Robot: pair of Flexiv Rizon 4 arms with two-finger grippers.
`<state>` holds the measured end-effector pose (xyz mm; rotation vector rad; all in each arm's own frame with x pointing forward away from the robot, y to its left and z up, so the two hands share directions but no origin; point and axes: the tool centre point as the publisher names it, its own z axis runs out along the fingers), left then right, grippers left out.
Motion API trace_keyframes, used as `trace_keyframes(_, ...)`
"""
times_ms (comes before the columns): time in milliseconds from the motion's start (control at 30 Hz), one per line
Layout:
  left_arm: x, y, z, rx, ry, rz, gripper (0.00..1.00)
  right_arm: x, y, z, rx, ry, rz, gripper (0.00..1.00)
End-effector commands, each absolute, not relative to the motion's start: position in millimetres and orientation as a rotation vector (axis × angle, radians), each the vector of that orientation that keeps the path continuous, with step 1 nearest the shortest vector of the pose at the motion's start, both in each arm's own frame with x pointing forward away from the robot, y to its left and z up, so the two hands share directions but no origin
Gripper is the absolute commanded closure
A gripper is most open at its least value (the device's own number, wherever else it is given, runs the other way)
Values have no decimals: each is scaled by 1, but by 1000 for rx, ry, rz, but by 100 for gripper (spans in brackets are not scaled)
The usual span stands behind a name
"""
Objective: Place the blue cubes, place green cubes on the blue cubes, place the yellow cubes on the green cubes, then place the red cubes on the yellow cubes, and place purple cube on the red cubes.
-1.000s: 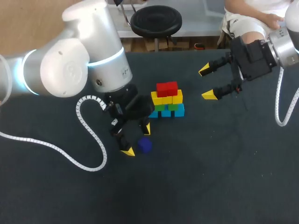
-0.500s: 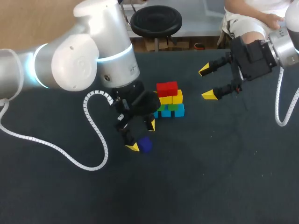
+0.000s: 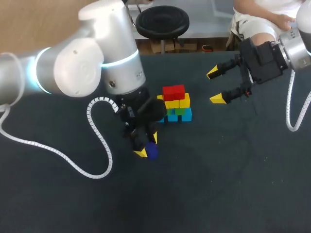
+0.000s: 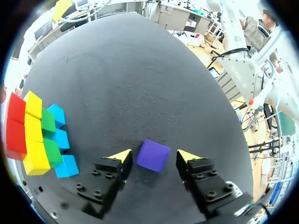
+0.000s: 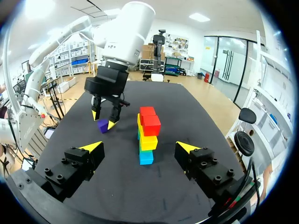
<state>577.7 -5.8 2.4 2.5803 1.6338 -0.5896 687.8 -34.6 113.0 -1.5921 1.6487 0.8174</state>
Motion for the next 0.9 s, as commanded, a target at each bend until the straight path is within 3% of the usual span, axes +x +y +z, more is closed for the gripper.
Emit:
trace_keyframes(33, 576, -4, 1, 2575, 1634, -584, 53, 687, -35, 113, -1591, 1647, 816, 0)
trace_keyframes(100, 577, -5, -1, 2575, 1632, -586, 53, 687, -35, 113, -1591, 1647, 816, 0)
trace_keyframes(200, 579, -7, -3, 2575, 1626, -588, 82, 687, -35, 113, -1591, 1647, 816, 0)
trace_keyframes(233, 579, -8, -3, 2575, 1625, -588, 84, 687, -35, 113, -1591, 1647, 816, 0)
trace_keyframes(300, 579, -9, -3, 2558, 1636, -583, 100, 687, -35, 113, -1591, 1647, 816, 0)
trace_keyframes(900, 565, 1, 3, 1935, 2180, -594, 100, 687, -35, 113, -1591, 1647, 816, 0)
